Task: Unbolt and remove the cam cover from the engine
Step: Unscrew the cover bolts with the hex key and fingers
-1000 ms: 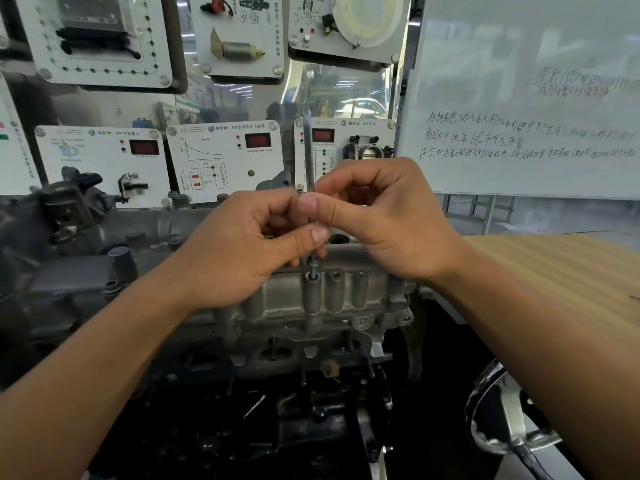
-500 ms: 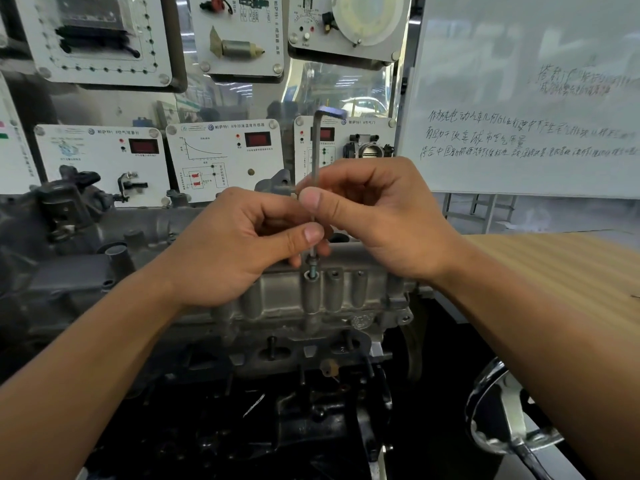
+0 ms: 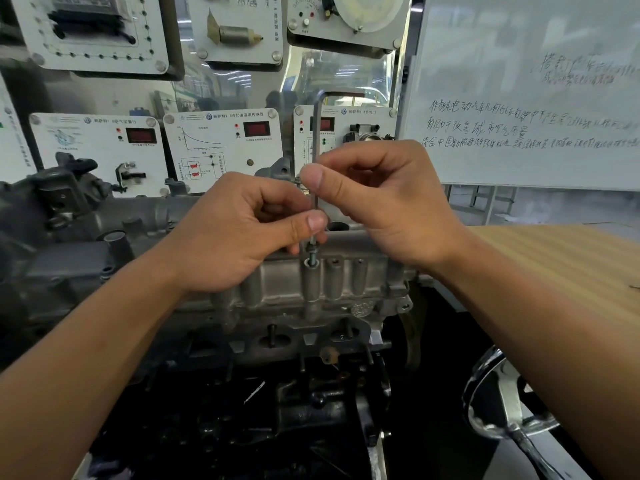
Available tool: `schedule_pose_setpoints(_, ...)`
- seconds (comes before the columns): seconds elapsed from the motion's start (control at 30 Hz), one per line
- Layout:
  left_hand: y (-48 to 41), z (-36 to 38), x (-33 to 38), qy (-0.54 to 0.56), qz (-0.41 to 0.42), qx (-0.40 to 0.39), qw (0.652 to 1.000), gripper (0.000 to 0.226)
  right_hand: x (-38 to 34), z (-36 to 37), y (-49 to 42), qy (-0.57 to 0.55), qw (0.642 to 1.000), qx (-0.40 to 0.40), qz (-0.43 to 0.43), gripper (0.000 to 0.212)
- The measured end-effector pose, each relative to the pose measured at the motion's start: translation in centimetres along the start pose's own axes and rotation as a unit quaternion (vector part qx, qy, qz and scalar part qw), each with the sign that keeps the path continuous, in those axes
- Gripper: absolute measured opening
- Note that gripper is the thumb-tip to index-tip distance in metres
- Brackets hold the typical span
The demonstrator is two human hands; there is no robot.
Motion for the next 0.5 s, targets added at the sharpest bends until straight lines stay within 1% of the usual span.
schedule_pose_setpoints(0.23,0.0,-0.01,0.06,-0.014,0.002,0.001,1.0,0.019,0.01,0.09,0.0,0.005,1.0,0.0,-0.002,0.006)
schedule_pose_setpoints(0.37,0.08,-0.07,0.05,-0.002,-0.005,-0.003,1.0,0.021,0.02,0.1,-0.07,0.022,1.0,0.008,0.005,0.002)
schedule_pose_setpoints(0.5,0.1,-0.05,0.13,0.007,-0.009,0.001,1.0,0.023,0.01,0.13,-0.19,0.041,0.999,0.005,-0.006,0.009)
Point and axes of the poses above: each hand's wrist, its own y-axis away from the middle knuckle, its own z-axis out of the palm, x = y × z, the point moved 3 cm from there along -y, towards the middle knuckle, and after that the axes turned 2 degrees about -x, right-handed, at the moved point
